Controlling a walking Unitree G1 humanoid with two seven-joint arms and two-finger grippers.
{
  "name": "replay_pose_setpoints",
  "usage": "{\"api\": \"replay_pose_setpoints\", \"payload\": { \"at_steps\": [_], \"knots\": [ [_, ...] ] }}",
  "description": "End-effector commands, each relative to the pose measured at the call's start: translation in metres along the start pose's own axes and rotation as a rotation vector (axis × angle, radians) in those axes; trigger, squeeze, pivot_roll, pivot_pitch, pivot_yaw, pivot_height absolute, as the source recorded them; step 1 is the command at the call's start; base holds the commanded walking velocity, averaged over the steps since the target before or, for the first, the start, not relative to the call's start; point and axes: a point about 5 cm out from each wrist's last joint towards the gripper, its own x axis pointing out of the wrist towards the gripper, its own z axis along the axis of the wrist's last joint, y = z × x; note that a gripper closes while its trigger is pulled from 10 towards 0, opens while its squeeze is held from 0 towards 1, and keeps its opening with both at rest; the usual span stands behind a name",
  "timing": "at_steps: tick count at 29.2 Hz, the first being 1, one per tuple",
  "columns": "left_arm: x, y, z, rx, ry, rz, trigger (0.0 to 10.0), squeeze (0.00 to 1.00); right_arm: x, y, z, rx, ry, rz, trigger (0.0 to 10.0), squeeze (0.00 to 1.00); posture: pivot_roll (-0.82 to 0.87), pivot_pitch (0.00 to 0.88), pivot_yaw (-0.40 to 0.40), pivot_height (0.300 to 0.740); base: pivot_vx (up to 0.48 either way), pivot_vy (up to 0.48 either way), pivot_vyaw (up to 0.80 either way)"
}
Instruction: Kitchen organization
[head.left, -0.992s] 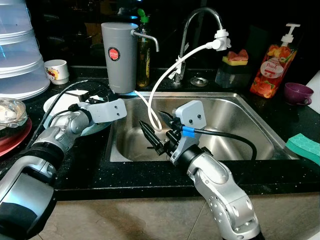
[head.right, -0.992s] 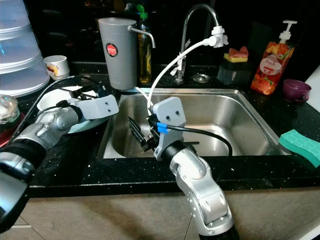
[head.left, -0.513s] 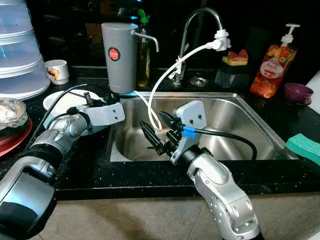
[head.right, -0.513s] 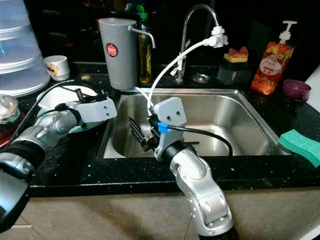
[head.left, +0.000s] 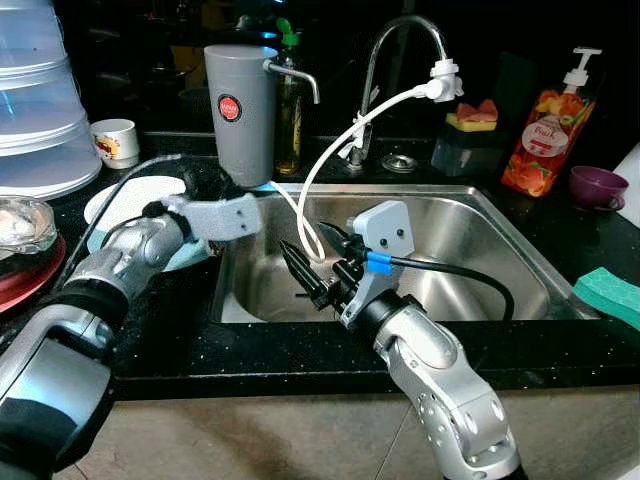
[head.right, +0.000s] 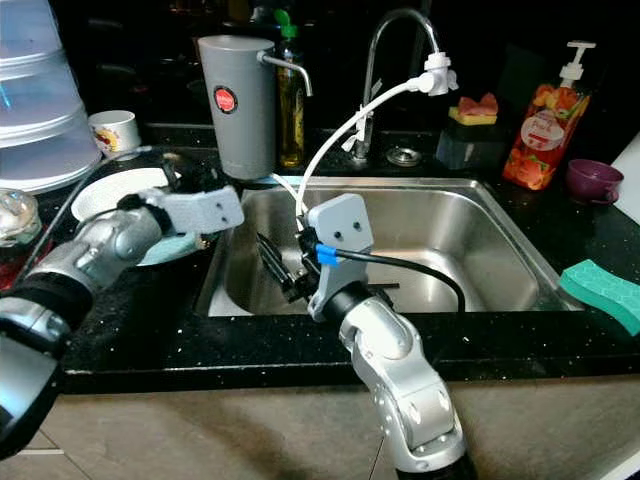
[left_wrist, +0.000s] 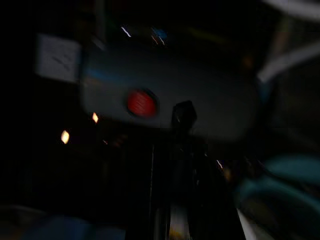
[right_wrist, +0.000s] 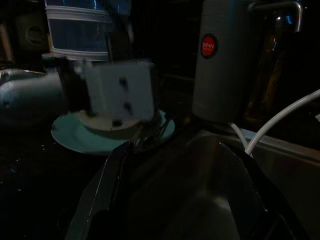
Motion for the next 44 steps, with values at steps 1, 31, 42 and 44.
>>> {"api": "replay_pose_setpoints", "payload": {
  "at_steps": [1, 31, 42, 44],
  "knots": [
    [0.005, 0.011, 0.015, -0.024, -0.089, 0.061, 10.0, 0.0, -0.001, -0.002, 0.002, 0.008, -0.015, -0.018, 10.0, 0.0, -0.01, 0.114, -0.049, 0.74, 0.0, 0.0, 0.0],
    [0.006, -0.057, 0.046, -1.658, 0.149, -0.296, 10.0, 0.55, -0.028, -0.088, -0.02, -0.051, 0.171, -0.39, 10.0, 0.0, -0.02, 0.115, -0.051, 0.74, 0.0, 0.0, 0.0],
    [0.0, -0.043, 0.041, -1.579, 0.113, -0.15, 10.0, 1.0, -0.019, -0.079, -0.004, 0.045, 0.026, -0.396, 10.0, 0.0, -0.02, 0.122, -0.048, 0.74, 0.0, 0.0, 0.0],
    [-0.002, -0.038, 0.038, -1.472, 0.122, -0.12, 10.0, 0.84, -0.019, -0.078, -0.001, 0.067, 0.004, -0.396, 10.0, 0.0, -0.02, 0.125, -0.042, 0.74, 0.0, 0.0, 0.0]
  ]
}}
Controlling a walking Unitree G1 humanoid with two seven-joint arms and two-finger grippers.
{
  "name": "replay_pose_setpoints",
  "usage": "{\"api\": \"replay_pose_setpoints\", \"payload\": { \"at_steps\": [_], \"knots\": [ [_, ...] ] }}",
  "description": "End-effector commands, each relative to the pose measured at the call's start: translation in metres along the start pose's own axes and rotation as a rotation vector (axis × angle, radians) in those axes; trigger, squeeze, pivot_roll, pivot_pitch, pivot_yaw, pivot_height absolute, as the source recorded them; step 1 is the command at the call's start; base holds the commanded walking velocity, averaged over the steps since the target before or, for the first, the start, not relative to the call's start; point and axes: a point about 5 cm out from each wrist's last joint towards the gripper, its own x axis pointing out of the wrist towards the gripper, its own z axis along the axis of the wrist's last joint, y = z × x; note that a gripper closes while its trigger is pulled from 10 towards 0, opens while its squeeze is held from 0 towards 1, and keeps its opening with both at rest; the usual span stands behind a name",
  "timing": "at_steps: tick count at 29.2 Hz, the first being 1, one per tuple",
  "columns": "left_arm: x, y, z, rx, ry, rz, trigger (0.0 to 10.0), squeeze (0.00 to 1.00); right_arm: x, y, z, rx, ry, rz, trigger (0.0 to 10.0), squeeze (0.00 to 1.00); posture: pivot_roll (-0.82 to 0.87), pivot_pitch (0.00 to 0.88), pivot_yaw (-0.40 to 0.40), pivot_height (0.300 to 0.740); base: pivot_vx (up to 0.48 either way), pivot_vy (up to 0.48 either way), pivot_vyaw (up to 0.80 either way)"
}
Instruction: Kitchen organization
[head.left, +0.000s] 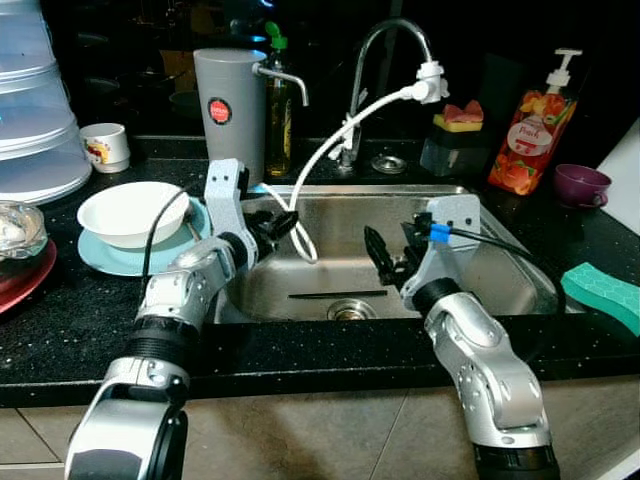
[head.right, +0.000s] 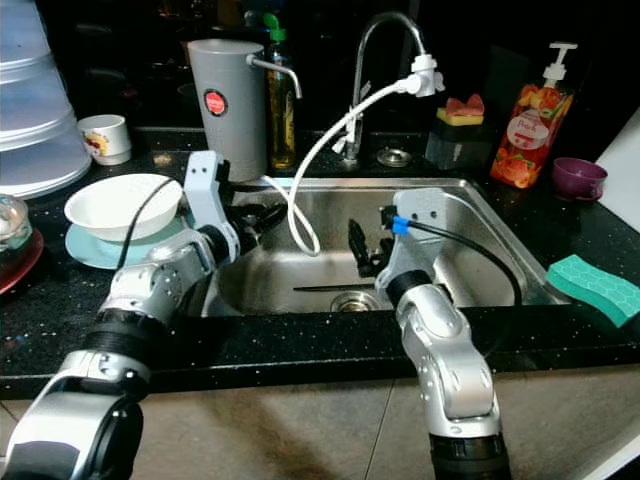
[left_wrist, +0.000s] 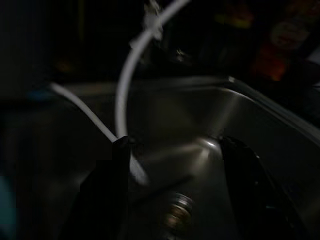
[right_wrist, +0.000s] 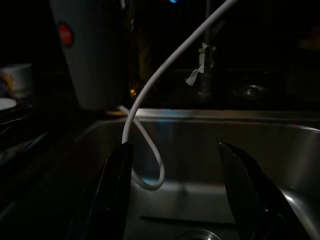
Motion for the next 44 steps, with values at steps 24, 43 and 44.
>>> {"api": "replay_pose_setpoints", "payload": {
  "at_steps": [24, 43, 44],
  "knots": [
    [-0.066, 0.058, 0.011, -0.294, -0.032, 0.652, 10.0, 0.0, 0.0, 0.017, 0.004, 0.058, -0.044, 0.048, 10.0, 0.0, 0.02, 0.14, -0.038, 0.74, 0.0, 0.0, 0.0],
    [-0.079, 0.074, 0.026, -0.368, -0.158, 0.87, 10.0, 0.0, -0.001, 0.019, 0.004, 0.062, -0.047, 0.052, 10.0, 0.0, 0.01, 0.14, -0.04, 0.74, 0.0, 0.0, 0.0],
    [-0.079, 0.076, 0.029, -0.358, -0.167, 0.877, 10.0, 0.0, 0.0, 0.019, 0.004, 0.062, -0.047, 0.053, 10.0, 0.0, 0.01, 0.138, -0.04, 0.74, 0.0, 0.0, 0.0]
  ]
}}
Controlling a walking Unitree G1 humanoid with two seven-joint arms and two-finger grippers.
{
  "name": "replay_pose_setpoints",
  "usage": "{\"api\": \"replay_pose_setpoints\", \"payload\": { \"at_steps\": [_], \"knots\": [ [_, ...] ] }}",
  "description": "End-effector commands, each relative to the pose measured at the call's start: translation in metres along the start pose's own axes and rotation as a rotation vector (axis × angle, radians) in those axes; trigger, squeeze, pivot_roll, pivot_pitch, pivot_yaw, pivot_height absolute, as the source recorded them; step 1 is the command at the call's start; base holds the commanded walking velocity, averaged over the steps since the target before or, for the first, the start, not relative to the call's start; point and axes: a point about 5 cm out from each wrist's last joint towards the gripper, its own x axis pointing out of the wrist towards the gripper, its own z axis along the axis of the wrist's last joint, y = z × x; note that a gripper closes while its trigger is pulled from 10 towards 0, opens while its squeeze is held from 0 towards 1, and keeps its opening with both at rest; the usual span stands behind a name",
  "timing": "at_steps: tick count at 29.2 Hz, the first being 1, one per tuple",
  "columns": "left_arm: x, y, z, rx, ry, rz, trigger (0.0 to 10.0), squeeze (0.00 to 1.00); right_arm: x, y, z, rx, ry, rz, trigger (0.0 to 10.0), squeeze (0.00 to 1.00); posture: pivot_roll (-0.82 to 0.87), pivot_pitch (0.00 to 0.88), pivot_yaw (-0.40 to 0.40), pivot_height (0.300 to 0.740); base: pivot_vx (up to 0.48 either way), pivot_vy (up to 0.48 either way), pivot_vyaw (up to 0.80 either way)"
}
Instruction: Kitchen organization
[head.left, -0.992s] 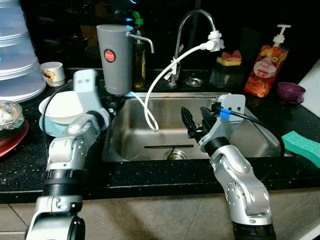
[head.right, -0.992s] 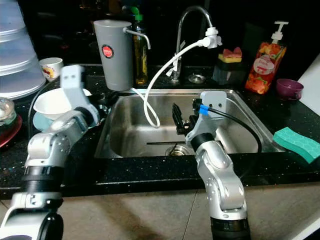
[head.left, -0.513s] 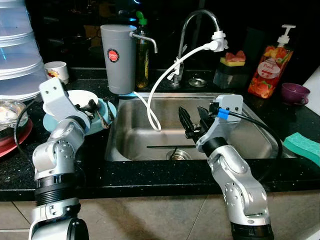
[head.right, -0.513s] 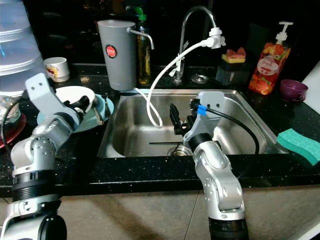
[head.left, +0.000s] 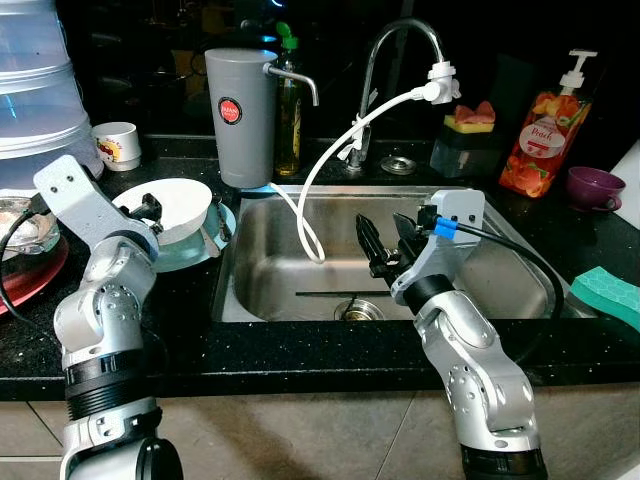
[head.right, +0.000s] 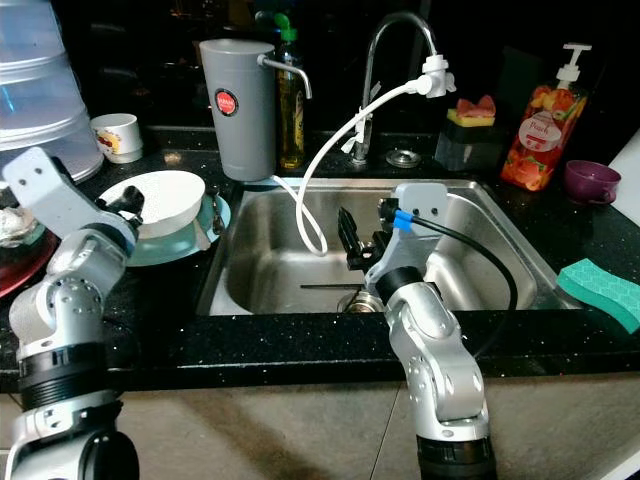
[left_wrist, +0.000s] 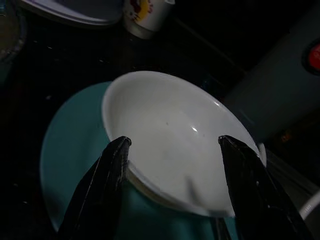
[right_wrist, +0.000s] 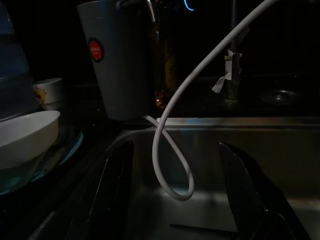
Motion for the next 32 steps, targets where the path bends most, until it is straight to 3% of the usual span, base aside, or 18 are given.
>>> {"api": "replay_pose_setpoints", "payload": {
  "at_steps": [1, 9, 15, 28, 32],
  "knots": [
    [0.003, 0.002, 0.006, 0.003, -0.024, 0.028, 10.0, 0.0, -0.001, 0.003, 0.001, 0.007, -0.016, 0.012, 10.0, 0.0, 0.01, 0.138, -0.04, 0.74, 0.0, 0.0, 0.0],
    [0.008, 0.011, 0.015, 0.001, -0.068, 0.093, 10.0, 0.0, -0.001, 0.002, 0.002, 0.005, -0.015, 0.01, 10.0, 0.0, 0.01, 0.135, -0.039, 0.74, 0.0, 0.0, 0.0],
    [0.016, 0.016, 0.004, -0.108, 0.001, 0.136, 10.0, 0.0, -0.007, 0.031, 0.002, -0.104, -0.013, 0.263, 10.0, 0.0, 0.01, 0.13, -0.042, 0.74, 0.0, 0.0, 0.0],
    [0.027, 0.011, -0.011, -0.295, 0.142, 0.154, 10.0, 0.0, -0.011, 0.039, 0.001, -0.102, -0.007, 0.325, 10.0, 0.0, 0.0, 0.117, -0.042, 0.74, 0.0, 0.0, 0.0],
    [0.028, 0.012, -0.014, -0.306, 0.163, 0.17, 10.0, 0.0, -0.012, 0.04, 0.0, -0.107, -0.003, 0.347, 10.0, 0.0, 0.0, 0.115, -0.042, 0.74, 0.0, 0.0, 0.0]
  ]
}}
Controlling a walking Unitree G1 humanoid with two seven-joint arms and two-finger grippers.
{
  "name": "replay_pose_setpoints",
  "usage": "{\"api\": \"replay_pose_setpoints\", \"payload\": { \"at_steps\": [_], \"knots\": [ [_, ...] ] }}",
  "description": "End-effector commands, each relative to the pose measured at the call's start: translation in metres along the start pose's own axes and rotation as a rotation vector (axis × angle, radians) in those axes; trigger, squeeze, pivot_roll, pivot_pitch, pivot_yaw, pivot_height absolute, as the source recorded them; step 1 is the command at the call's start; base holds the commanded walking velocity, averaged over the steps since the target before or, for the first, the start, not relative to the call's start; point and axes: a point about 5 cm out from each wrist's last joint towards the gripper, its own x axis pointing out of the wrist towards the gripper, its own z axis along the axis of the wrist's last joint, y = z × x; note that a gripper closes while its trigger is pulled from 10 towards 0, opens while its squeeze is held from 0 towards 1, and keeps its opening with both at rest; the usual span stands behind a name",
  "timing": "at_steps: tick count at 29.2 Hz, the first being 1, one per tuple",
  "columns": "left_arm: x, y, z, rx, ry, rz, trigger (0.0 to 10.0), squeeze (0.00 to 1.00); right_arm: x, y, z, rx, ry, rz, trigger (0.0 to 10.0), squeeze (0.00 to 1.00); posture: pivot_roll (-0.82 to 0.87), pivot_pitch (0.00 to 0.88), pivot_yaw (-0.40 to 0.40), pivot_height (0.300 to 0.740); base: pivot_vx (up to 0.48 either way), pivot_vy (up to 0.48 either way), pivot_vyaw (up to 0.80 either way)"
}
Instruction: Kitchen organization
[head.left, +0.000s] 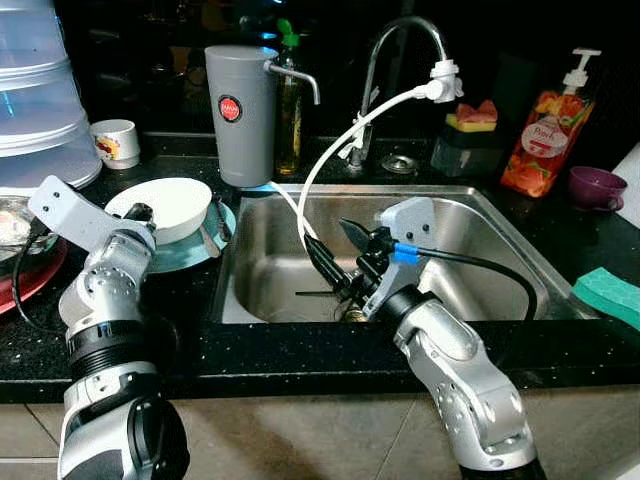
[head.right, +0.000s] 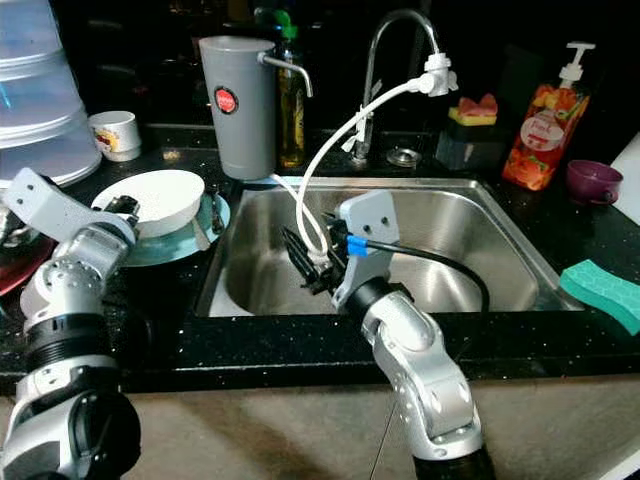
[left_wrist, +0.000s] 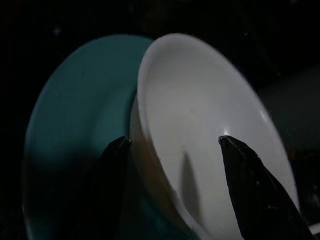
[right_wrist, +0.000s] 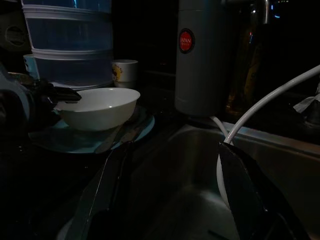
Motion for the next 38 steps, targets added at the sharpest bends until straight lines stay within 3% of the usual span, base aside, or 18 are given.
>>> {"api": "replay_pose_setpoints", "payload": {
  "at_steps": [1, 2, 3, 4, 6, 7, 8, 15, 23, 25, 26, 30, 32, 38],
  "knots": [
    [0.003, 0.003, -0.001, -0.028, 0.023, 0.026, 10.0, 0.0, -0.002, 0.004, 0.002, -0.006, -0.008, 0.037, 10.0, 0.0, 0.0, 0.115, -0.042, 0.74, 0.0, 0.0, 0.0],
    [0.004, 0.003, -0.002, -0.028, 0.029, 0.029, 10.0, 0.0, -0.003, 0.005, 0.001, -0.009, -0.006, 0.047, 10.0, 0.0, 0.0, 0.115, -0.042, 0.74, 0.0, 0.0, 0.0],
    [0.005, 0.004, -0.001, -0.017, 0.028, 0.03, 4.6, 0.0, -0.003, 0.006, 0.001, -0.009, -0.004, 0.059, 10.0, 0.0, 0.0, 0.115, -0.042, 0.74, 0.0, 0.0, 0.0],
    [0.006, 0.004, 0.0, -0.012, 0.025, 0.029, 3.1, 0.0, -0.003, 0.007, 0.001, -0.009, -0.004, 0.066, 10.0, 0.0, 0.0, 0.115, -0.042, 0.74, 0.0, 0.0, 0.0],
    [0.007, 0.004, 0.001, 0.0, 0.02, 0.03, 2.5, 0.0, -0.004, 0.008, 0.001, -0.008, -0.003, 0.073, 10.0, 0.0, 0.0, 0.115, -0.042, 0.74, 0.0, 0.0, 0.0],
    [0.008, 0.005, 0.003, 0.005, 0.017, 0.036, 0.5, 0.0, -0.004, 0.009, 0.001, -0.004, -0.003, 0.079, 10.0, 0.0, 0.0, 0.115, -0.042, 0.74, 0.0, 0.0, 0.0],
    [0.009, 0.005, 0.005, 0.005, 0.015, 0.039, 0.0, 0.0, -0.004, 0.01, 0.001, -0.003, -0.003, 0.085, 10.0, 0.0, 0.0, 0.116, -0.042, 0.74, 0.0, 0.0, 0.0],
    [0.011, 0.005, 0.008, 0.018, 0.004, 0.036, 0.0, 0.0, -0.005, 0.01, 0.0, 0.002, -0.003, 0.085, 10.0, 0.0, 0.0, 0.118, -0.04, 0.74, 0.0, 0.0, 0.0],
    [0.009, -0.003, 0.012, 0.097, -0.057, -0.009, 0.0, 0.0, -0.004, 0.005, 0.001, 0.007, -0.008, 0.05, 10.0, 0.0, 0.0, 0.121, -0.039, 0.74, 0.0, 0.0, 0.0],
    [0.005, -0.014, 0.018, 0.139, -0.115, -0.085, 7.4, 0.0, -0.004, 0.003, 0.0, 0.013, -0.008, 0.032, 10.0, 0.0, 0.0, 0.125, -0.041, 0.74, 0.0, 0.0, 0.0],
    [0.003, -0.019, 0.019, 0.155, -0.132, -0.125, 10.0, 0.0, -0.004, 0.002, 0.0, 0.017, -0.009, 0.023, 10.0, 0.0, 0.0, 0.125, -0.041, 0.74, 0.0, 0.0, 0.0],
    [0.0, -0.03, 0.018, 0.18, -0.146, -0.215, 10.0, 0.0, -0.004, -0.002, 0.001, 0.043, -0.017, -0.005, 10.0, 0.0, 0.0, 0.125, -0.042, 0.74, 0.0, 0.0, 0.0],
    [-0.005, -0.041, 0.013, 0.198, -0.141, -0.311, 10.0, 0.0, -0.003, -0.006, 0.003, 0.087, -0.035, -0.039, 10.0, 0.0, 0.0, 0.125, -0.042, 0.74, 0.0, 0.0, 0.0],
    [-0.02, -0.061, -0.007, 0.269, -0.043, -0.555, 10.0, 0.0, -0.002, -0.013, 0.009, 0.195, -0.07, -0.085, 10.0, 0.0, 0.0, 0.126, -0.041, 0.74, 0.0, 0.0, 0.0]
  ]
}}
